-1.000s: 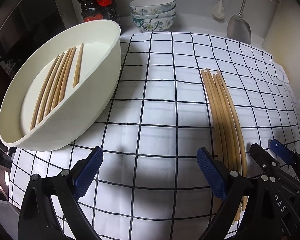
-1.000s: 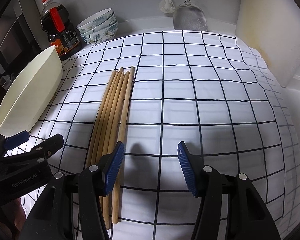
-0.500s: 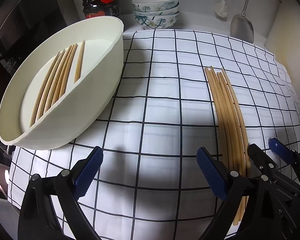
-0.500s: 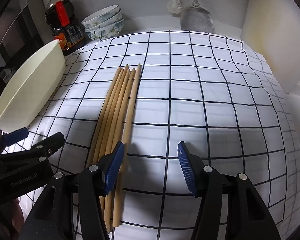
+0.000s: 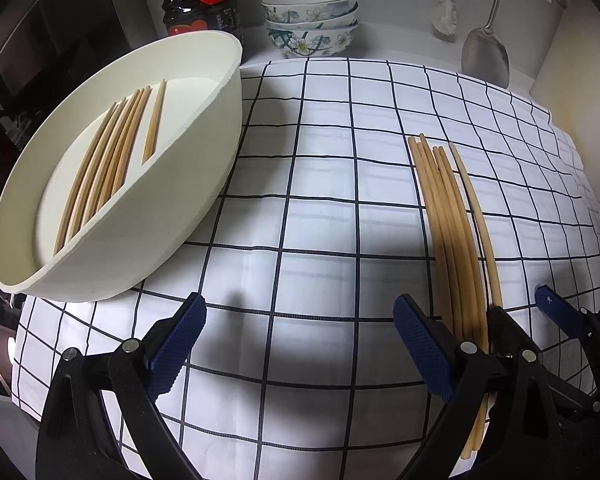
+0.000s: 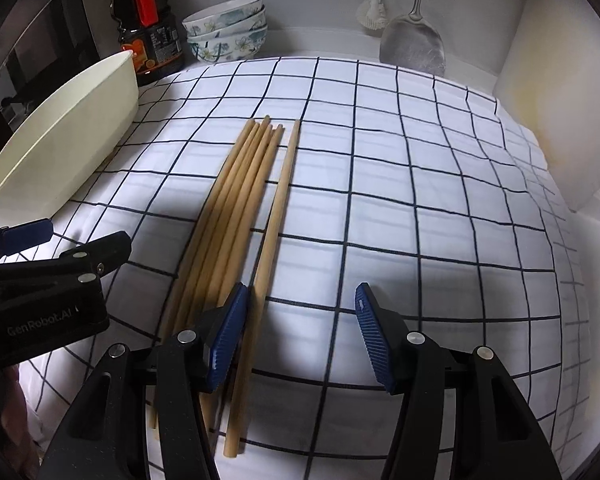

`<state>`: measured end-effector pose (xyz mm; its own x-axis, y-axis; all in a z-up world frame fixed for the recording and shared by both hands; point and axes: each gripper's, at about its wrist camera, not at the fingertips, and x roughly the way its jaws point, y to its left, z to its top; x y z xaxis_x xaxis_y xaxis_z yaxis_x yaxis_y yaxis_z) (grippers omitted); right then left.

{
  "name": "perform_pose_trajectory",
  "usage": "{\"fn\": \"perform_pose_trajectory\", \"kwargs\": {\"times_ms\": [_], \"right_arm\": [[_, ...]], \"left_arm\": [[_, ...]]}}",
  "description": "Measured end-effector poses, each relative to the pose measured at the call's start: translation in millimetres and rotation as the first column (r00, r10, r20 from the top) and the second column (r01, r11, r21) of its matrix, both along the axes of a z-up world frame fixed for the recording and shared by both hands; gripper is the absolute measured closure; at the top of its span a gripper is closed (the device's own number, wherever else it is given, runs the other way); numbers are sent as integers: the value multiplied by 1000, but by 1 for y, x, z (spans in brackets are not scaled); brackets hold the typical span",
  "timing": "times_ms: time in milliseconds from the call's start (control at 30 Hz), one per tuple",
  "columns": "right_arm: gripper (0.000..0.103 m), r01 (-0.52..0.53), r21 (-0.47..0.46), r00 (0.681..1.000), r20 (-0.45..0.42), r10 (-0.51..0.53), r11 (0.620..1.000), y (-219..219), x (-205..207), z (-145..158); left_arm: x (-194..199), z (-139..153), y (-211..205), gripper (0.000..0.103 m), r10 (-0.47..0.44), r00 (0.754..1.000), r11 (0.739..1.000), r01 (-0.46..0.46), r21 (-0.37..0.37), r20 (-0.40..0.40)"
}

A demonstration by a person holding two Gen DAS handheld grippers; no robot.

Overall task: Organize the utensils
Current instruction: 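Move the right gripper back over the chopsticks and grasp another chopstick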

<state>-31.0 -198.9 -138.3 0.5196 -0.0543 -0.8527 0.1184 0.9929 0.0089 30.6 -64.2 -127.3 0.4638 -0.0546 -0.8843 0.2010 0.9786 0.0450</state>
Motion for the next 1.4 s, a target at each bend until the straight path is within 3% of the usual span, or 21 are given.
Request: {"fn": "perform_pose_trajectory", "kwargs": {"times_ms": [633, 1267, 1400], "right_arm": [[53, 104, -19, 994, 23, -104, 994, -53, -10, 0], [53, 110, -11, 994, 27, -110, 994, -54, -14, -2], [53, 104, -12, 994, 30, -104, 994, -53, -14, -1]], "left_arm": [[-3, -10, -30, 10, -70, 997, 998, 70, -5, -14], [-6, -14, -30, 9, -82, 996, 995, 79, -64, -32], [-3, -18, -36, 9, -81, 996, 996, 80, -25, -26]]}}
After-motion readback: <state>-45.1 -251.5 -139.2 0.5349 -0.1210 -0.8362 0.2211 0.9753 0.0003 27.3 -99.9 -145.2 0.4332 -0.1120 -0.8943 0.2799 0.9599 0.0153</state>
